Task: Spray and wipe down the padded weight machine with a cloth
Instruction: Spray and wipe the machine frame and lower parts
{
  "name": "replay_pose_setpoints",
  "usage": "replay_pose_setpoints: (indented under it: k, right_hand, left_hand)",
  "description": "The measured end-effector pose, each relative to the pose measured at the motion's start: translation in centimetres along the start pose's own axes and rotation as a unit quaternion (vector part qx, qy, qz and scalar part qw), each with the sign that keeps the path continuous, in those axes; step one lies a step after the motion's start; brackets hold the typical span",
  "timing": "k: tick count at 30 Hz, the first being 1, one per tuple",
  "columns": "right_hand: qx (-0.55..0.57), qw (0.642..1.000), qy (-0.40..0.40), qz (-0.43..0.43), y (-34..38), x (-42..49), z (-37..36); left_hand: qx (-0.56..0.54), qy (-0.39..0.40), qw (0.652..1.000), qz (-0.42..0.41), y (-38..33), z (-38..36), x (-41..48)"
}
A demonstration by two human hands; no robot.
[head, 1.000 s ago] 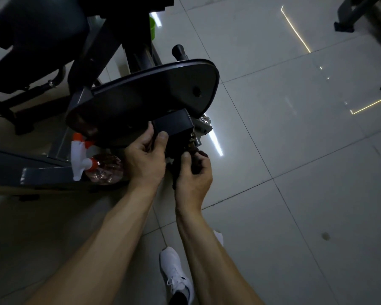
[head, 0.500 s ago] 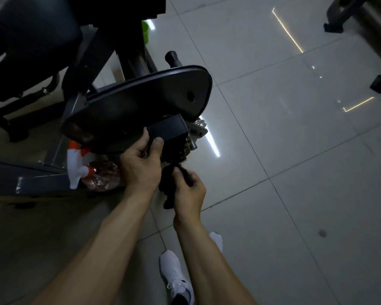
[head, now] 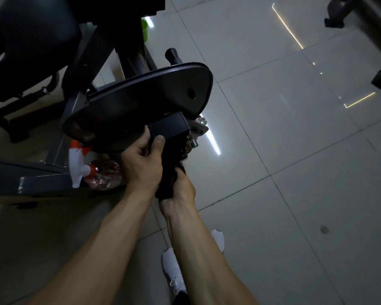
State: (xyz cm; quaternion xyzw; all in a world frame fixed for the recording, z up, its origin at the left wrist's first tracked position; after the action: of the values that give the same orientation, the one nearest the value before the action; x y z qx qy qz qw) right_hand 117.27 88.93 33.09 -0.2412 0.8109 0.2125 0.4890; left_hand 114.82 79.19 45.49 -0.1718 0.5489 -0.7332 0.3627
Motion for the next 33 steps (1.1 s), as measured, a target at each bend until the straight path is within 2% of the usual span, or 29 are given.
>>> replay_pose_setpoints:
  k: [2,8,12,17,21,27,33]
  right_hand:
    - [-0.002,1.0,0.004,-0.005,-0.5,-0.2,-0.3]
    - [-0.003,0.997,-0.04,0.06,2.1,2.1,0.3]
    - [-0.076,0.994,-0.012,0.073,1.5,0.7,0.9]
    - [-0.054,0.992,-0.038,0.107,3.1,1.9,0.7]
    - [-0.111,0.988,-0.007,0.108,2.9,1.1,0.9]
    - [-0.146,0.979,-0.01,0.145,3.4,1.5,0.9]
    - [-0.174,0.956,-0.004,0.237,8.5,1.9,-0.7]
  left_hand:
    - [0.003,0.0,1.0,-0.004,0.0,0.0,0.0]
    - [-0.014,0.003,1.0,0.001,0.1,0.0,0.1]
    - [-0.012,0.003,1.0,-0.001,0.7,-0.1,0.3]
    - [-0.025,0.009,1.0,-0.002,0.5,-0.2,0.1]
    - [-0.023,0.014,1.0,-0.004,1.0,-0.3,0.3]
    - [-0.035,0.014,0.999,-0.012,0.7,-0.3,0.3]
    - [-0.032,0.013,0.999,-0.017,0.3,-0.3,0.4]
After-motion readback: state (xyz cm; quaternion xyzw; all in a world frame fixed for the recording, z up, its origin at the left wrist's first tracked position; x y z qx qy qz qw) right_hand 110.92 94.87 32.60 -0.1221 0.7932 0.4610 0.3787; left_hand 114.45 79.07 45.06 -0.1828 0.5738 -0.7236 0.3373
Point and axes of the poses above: each hand's wrist, its own x-axis towards the middle knuckle, its own z-axis out of the back of the hand, y = z × x, the point moved 8 cm from there along x, towards the middle knuckle, and after that the axes turned 6 degrees about x, right-handed, at the moved point
